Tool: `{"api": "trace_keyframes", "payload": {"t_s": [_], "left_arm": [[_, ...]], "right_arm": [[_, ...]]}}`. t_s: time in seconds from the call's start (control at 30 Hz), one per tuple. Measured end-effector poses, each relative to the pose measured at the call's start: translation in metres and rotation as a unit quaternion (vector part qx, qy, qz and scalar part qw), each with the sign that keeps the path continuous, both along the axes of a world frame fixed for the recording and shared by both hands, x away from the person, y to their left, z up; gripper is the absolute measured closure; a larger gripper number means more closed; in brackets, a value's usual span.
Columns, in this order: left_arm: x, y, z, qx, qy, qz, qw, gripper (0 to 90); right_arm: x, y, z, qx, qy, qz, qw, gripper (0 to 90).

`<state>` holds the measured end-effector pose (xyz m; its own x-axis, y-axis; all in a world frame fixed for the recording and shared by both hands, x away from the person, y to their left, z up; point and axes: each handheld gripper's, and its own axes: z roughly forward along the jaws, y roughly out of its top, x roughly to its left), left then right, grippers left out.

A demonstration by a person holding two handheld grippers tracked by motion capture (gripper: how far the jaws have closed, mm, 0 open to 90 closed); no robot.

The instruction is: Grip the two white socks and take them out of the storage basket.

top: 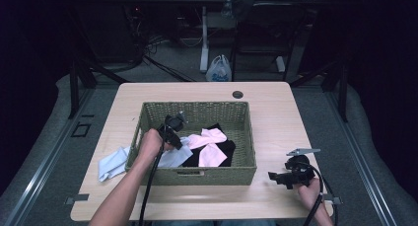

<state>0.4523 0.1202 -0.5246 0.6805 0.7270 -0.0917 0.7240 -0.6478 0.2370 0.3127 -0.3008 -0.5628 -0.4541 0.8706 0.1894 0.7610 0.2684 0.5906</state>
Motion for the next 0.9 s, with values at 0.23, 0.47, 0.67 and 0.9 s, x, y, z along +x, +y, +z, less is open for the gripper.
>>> {"api": "trace_keyframes", "payload": {"t_s": [0.23,0.47,0.67,0.9], "left_arm": [[-0.004,0.012,0.022,-0.019,-0.031,0.011,0.9993,84.2],[-0.009,0.026,0.048,-0.037,-0.054,0.014,0.9978,84.1],[-0.013,0.030,0.066,-0.048,-0.067,0.011,0.9965,84.1],[-0.016,0.033,0.085,-0.061,-0.082,0.008,0.9947,84.0]], "right_arm": [[0.000,0.000,0.000,0.000,-0.001,-0.002,1.0000,14.7],[0.000,0.000,0.000,-0.001,0.001,-0.002,1.0000,14.7],[0.000,0.000,0.000,-0.001,0.001,-0.001,1.0000,14.7],[0.000,0.001,-0.001,0.000,0.001,-0.003,1.0000,14.7]]}}
